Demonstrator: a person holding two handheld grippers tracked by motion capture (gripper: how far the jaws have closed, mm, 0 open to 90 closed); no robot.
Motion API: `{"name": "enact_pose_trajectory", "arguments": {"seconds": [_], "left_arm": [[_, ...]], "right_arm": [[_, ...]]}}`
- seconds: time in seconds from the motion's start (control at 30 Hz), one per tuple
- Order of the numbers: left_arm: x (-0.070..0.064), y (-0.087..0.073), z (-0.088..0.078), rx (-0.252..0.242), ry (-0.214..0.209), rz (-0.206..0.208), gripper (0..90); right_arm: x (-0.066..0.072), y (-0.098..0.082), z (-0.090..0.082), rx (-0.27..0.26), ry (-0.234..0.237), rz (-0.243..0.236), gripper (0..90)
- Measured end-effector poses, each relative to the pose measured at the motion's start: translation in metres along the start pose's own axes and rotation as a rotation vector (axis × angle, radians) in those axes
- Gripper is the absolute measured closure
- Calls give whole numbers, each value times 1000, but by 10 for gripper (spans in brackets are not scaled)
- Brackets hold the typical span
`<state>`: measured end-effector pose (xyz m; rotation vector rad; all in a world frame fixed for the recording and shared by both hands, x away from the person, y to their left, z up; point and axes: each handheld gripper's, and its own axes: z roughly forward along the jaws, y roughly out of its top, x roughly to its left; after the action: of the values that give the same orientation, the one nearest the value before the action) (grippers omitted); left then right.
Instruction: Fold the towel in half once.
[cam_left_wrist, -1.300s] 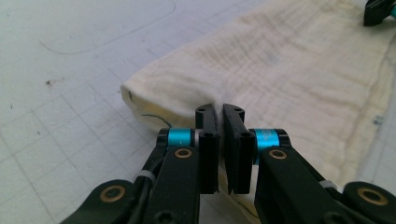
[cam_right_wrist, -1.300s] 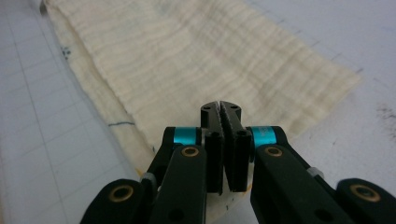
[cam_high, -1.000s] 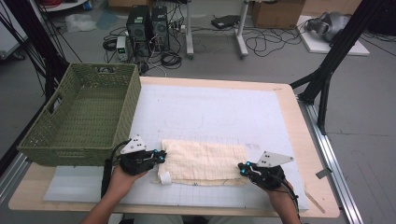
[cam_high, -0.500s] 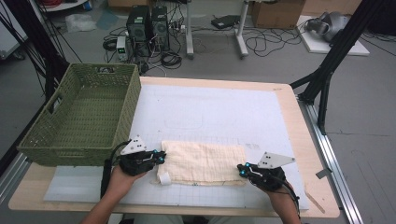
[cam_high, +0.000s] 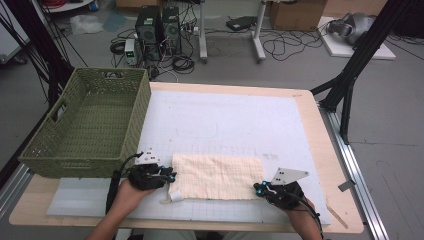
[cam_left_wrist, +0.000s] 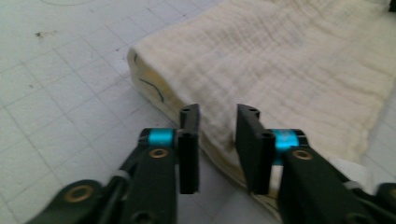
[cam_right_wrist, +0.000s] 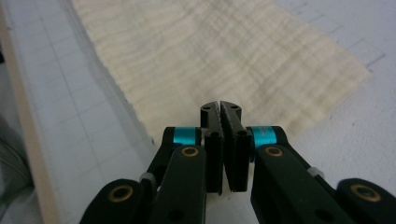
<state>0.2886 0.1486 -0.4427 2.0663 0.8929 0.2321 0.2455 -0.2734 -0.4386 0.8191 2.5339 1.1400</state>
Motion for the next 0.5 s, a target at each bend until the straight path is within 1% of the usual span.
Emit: {"name": "enact_pose_trajectory", "arguments": {"seconds": [0.03,0.07,0.1,0.13,0.17,0.23,0.27,0.33,0.4,0.47,0.5], "left_arm": [[0,1,0,-14,15,-6,557],[1,2,-2,-29,28,-15,518],[1,3,-3,-50,36,-21,505],[2,5,-3,-61,44,-21,484],[3,7,-3,-73,49,-28,460],[6,11,-3,-101,37,-40,448],[7,14,-2,-110,40,-44,443],[10,20,0,-123,33,-37,433],[14,26,4,-130,36,-34,426],[18,31,8,-144,45,-40,425],[20,35,10,-142,50,-39,426]], "right_arm": [[-1,0,1,3,4,4,812],[-1,0,1,-5,1,9,732],[-2,1,0,-18,-11,25,717],[-3,2,-2,-36,-19,25,677],[-4,4,-4,-57,-37,31,638],[-8,7,-7,-95,-72,45,581],[-10,8,-7,-106,-94,53,556],[-17,10,-5,-111,-141,70,515],[-24,13,-3,-120,-191,87,479],[-32,18,0,-129,-210,108,462],[-35,20,2,-132,-217,112,451]]}}
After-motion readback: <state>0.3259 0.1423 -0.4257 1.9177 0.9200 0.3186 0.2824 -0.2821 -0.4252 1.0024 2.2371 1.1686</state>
